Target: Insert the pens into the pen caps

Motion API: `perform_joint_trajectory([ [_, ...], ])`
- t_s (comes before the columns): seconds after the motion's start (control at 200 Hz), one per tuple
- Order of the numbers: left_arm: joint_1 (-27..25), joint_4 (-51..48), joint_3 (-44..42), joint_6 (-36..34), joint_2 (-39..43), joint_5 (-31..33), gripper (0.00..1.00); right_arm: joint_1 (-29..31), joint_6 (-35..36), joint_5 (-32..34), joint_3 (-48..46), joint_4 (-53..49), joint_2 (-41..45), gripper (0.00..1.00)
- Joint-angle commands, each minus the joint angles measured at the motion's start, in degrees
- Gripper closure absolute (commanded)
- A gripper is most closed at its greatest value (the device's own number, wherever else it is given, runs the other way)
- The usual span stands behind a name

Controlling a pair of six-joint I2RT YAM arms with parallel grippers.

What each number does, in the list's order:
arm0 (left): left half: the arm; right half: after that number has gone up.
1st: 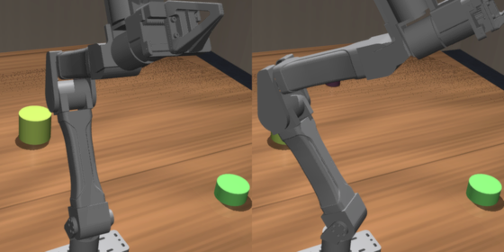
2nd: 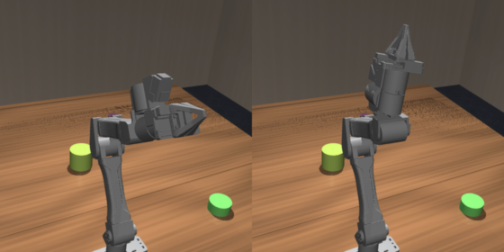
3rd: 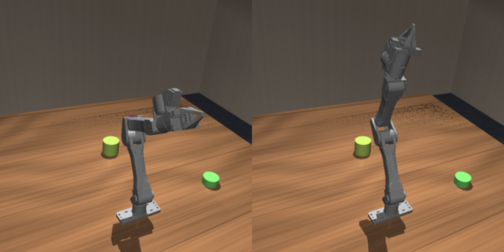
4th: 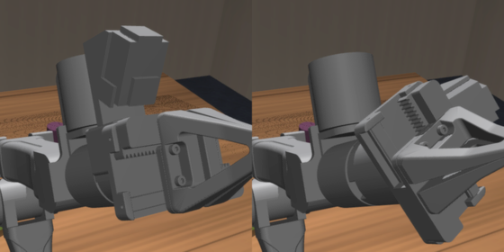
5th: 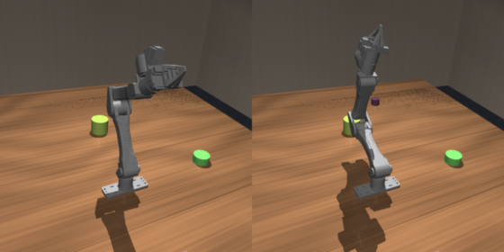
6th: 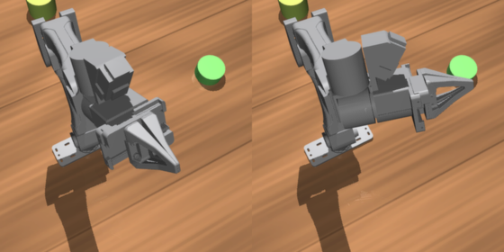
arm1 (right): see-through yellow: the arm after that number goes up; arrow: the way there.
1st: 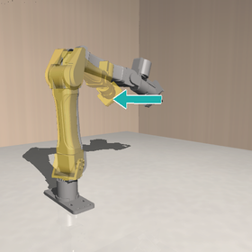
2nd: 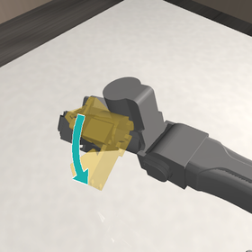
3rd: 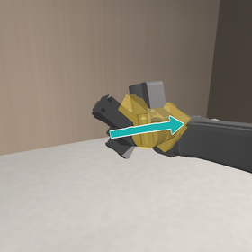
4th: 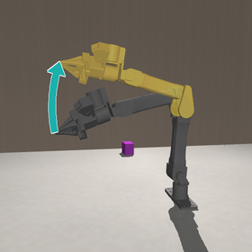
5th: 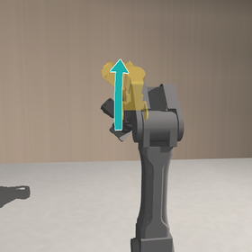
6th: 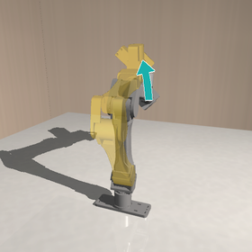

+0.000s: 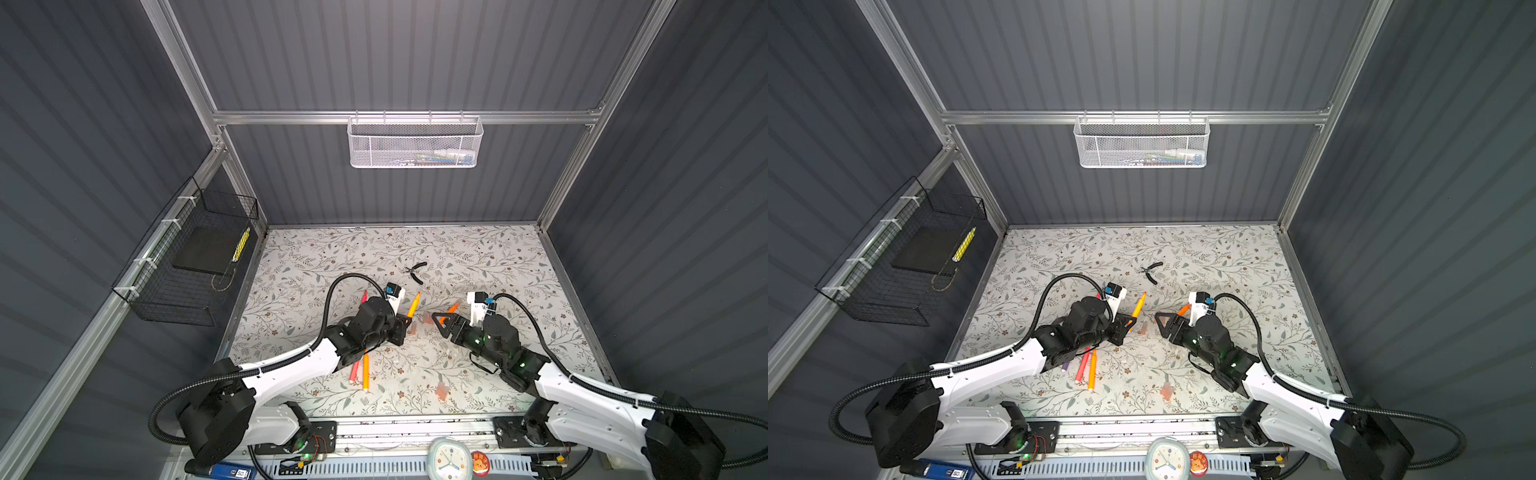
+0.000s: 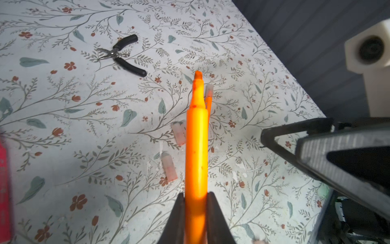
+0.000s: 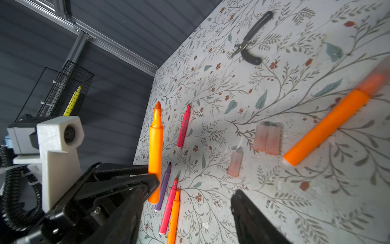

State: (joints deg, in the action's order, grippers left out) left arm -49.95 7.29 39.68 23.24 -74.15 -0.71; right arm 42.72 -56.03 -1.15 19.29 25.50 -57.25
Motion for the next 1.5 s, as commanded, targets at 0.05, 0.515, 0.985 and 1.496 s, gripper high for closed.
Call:
perform_joint_trajectory([
  [0.05, -0.47, 4.27, -0.23, -2.05, -1.27, -4.37, 1.0, 1.15, -1.46, -1.43, -0.23, 4.89, -0.75, 0.31],
  [0.515, -1.54, 8.43, -0.16, -2.76, -2.69, -7.93, 1.0, 1.45, -3.56, -1.55, 0.74, 9.29, -5.01, 0.28],
  [0.985, -2.08, 10.07, -0.7, -2.86, -3.11, -8.56, 1.0, 1.84, -4.76, -0.9, 1.11, 12.71, -8.23, 0.32],
  [1.496, -2.94, 11.52, -2.4, -3.89, -1.96, -11.91, 1.0, 2.02, -2.81, 3.37, 4.41, 9.72, -9.01, 0.43],
])
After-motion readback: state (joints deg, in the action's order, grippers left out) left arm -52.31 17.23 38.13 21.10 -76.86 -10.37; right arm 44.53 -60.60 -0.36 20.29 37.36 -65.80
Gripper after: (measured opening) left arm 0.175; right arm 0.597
